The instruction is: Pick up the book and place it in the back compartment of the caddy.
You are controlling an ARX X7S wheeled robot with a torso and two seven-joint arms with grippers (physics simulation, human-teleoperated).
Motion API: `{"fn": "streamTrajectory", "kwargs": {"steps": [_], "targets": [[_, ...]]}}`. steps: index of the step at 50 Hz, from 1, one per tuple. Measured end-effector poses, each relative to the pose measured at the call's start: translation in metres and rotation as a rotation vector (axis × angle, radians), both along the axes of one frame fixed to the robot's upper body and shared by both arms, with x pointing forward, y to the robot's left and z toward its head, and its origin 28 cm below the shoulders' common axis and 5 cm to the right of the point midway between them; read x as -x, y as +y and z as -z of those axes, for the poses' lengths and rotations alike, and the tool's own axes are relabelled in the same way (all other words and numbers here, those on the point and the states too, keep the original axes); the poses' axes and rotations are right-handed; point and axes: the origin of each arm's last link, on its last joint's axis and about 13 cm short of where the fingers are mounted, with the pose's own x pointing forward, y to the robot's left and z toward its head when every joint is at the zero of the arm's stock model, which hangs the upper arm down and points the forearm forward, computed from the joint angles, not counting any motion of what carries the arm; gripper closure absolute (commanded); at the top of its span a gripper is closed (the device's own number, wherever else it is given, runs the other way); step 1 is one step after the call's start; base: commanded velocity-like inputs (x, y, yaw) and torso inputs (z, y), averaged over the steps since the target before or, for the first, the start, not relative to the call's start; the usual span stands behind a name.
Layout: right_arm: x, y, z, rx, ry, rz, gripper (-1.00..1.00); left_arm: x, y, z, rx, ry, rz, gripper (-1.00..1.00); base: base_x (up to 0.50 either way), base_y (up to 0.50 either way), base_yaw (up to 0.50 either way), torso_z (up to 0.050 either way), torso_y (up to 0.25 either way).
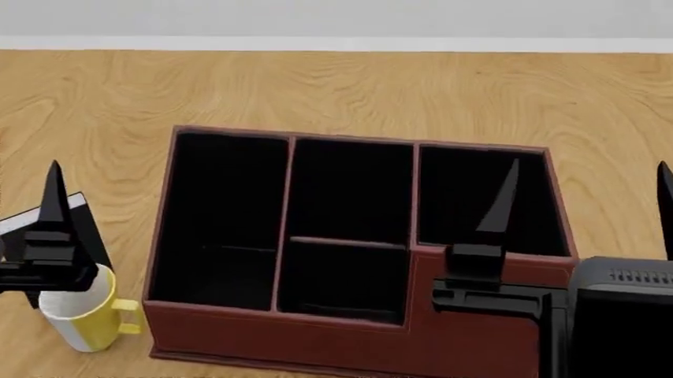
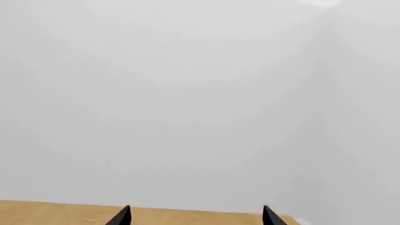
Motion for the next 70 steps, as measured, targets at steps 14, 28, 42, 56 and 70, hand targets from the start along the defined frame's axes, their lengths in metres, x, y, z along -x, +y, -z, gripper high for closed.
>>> {"fn": "streamTrajectory", "kwargs": {"steps": [14,28,42,56,70], "targets": [[0.007,-0.002,-0.013,-0.008,-0.047,0.021,-1.0,0.004,0.001,-0.003,-0.001,-0.01,0.014,-1.0,0.16,0.0,0.0,0.0,0.0],[0.009,-0.002,-0.015,0.028,-0.05,0.087,-1.0,0.004,0.0,-0.002,-0.008,-0.004,0.026,-1.0,0.21,0.0,0.0,0.0,0.001],[0.009,-0.001,-0.014,0.039,-0.043,0.111,-1.0,0.004,0.0,-0.002,-0.01,-0.002,0.024,-1.0,0.0,0.0,-0.47,0.0,0.0],[0.008,-0.001,-0.014,0.052,-0.036,0.105,-1.0,0.005,0.001,-0.003,-0.008,-0.006,0.023,-1.0,0.0,0.0,-0.33,0.0,0.0],[0.005,0.001,-0.013,0.086,-0.021,0.095,-1.0,0.006,0.001,-0.004,-0.005,-0.009,0.025,-1.0,0.15,0.21,0.0,0.0,0.0]]}}
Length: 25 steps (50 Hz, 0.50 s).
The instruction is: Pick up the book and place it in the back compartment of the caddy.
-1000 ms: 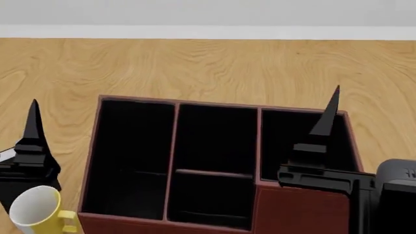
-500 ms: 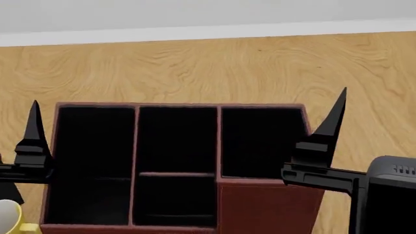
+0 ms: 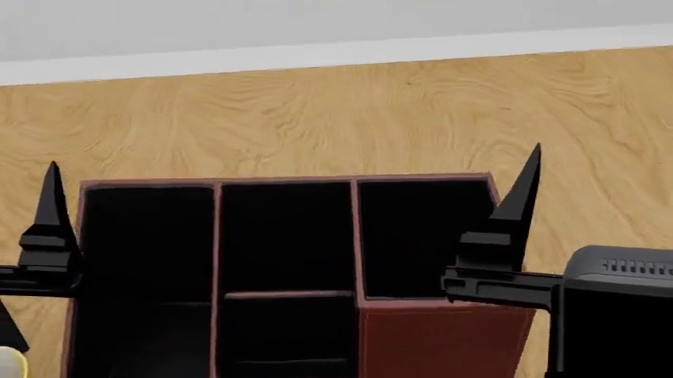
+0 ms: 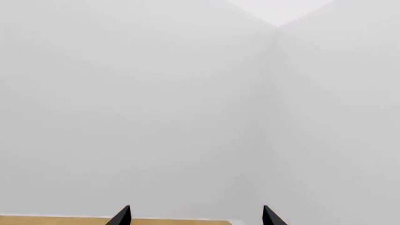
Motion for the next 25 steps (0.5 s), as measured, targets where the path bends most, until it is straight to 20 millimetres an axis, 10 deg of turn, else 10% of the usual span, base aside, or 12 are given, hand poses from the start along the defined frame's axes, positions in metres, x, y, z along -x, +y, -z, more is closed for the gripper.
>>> {"fn": "streamTrajectory", "kwargs": {"steps": [12,25], "targets": [[-0.0016,0.0023,0.0009,0.014,0.007,-0.017,-1.0,0.0006,0.0015,-0.0008,0.0,-0.004,-0.008,-1.0,0.33,0.45,0.0,0.0,0.001],[-0.0005,0.0034,0.0005,0.004,-0.003,-0.04,-1.0,0.0005,0.0017,-0.0005,-0.003,-0.006,-0.011,-1.0,0.0,0.0,0.0,0.0,0.001]]}}
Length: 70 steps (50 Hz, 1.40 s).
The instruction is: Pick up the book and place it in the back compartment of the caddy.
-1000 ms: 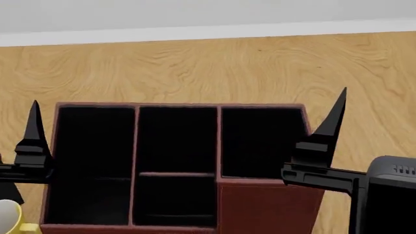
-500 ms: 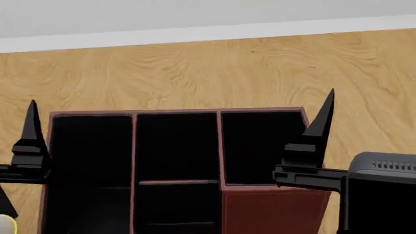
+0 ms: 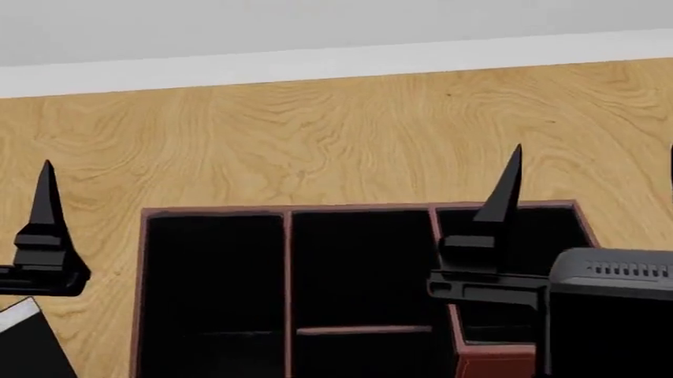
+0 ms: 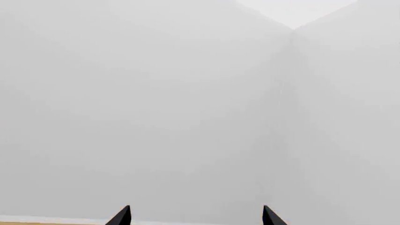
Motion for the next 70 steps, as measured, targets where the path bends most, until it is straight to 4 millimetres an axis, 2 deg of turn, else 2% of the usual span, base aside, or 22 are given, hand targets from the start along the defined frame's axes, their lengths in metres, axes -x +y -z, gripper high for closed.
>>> {"fn": "streamTrajectory", "kwargs": {"steps": [21,29,41,54,70], "targets": [[0.001,-0.002,-0.001,0.0,-0.001,-0.023,-1.0,0.003,-0.003,-0.012,-0.012,-0.011,0.017,-1.0,-0.01,-0.08,0.0,0.0,0.0],[0.001,-0.001,-0.001,-0.001,-0.001,-0.03,-1.0,0.002,0.005,-0.023,-0.026,-0.002,0.001,-1.0,0.0,0.0,0.0,0.0,0.0],[0.001,-0.001,-0.001,-0.014,-0.007,-0.045,-1.0,-0.012,0.039,-0.053,-0.092,0.076,-0.012,-1.0,0.0,0.0,0.0,0.0,0.0],[0.002,0.001,-0.001,-0.01,-0.017,-0.056,-1.0,-0.029,0.086,-0.1,-0.205,0.241,-0.048,-1.0,0.0,0.0,0.0,0.0,0.0],[-0.002,0.003,0.001,-0.003,-0.011,-0.064,-1.0,-0.039,0.12,-0.141,-0.314,0.441,-0.087,-1.0,0.0,0.0,0.0,0.0,0.0]]}}
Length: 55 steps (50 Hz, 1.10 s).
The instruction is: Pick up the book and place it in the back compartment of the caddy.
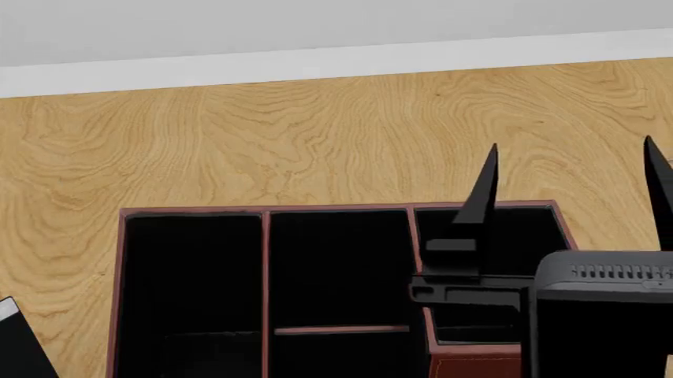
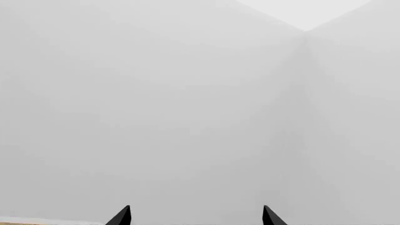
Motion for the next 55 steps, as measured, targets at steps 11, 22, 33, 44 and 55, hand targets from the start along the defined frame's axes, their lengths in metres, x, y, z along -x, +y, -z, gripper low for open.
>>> {"fn": "streamTrajectory", "kwargs": {"steps": [11,22,33,44,55], "targets": [[-0.007,0.001,0.003,0.024,0.012,-0.008,-1.0,-0.019,0.016,-0.008,-0.012,0.103,-0.006,-1.0,0.0,0.0,0.0,0.0,0.0],[-0.019,-0.004,0.005,0.032,0.017,0.003,-1.0,-0.035,0.029,-0.002,-0.019,0.259,0.046,-1.0,0.0,0.0,0.0,0.0,0.0],[-0.022,-0.007,0.004,0.045,0.024,0.027,-1.0,-0.046,0.04,0.012,-0.021,0.386,0.058,-1.0,0.0,0.0,0.0,0.0,0.0],[-0.023,-0.007,0.001,0.054,0.026,0.04,-1.0,-0.049,0.044,0.041,-0.018,0.492,0.091,-1.0,0.0,0.0,0.0,0.0,0.0],[-0.023,-0.007,-0.001,0.054,0.028,0.042,-1.0,-0.039,0.042,0.058,-0.029,0.557,0.144,-1.0,0.0,0.0,0.0,0.0,0.0]]}}
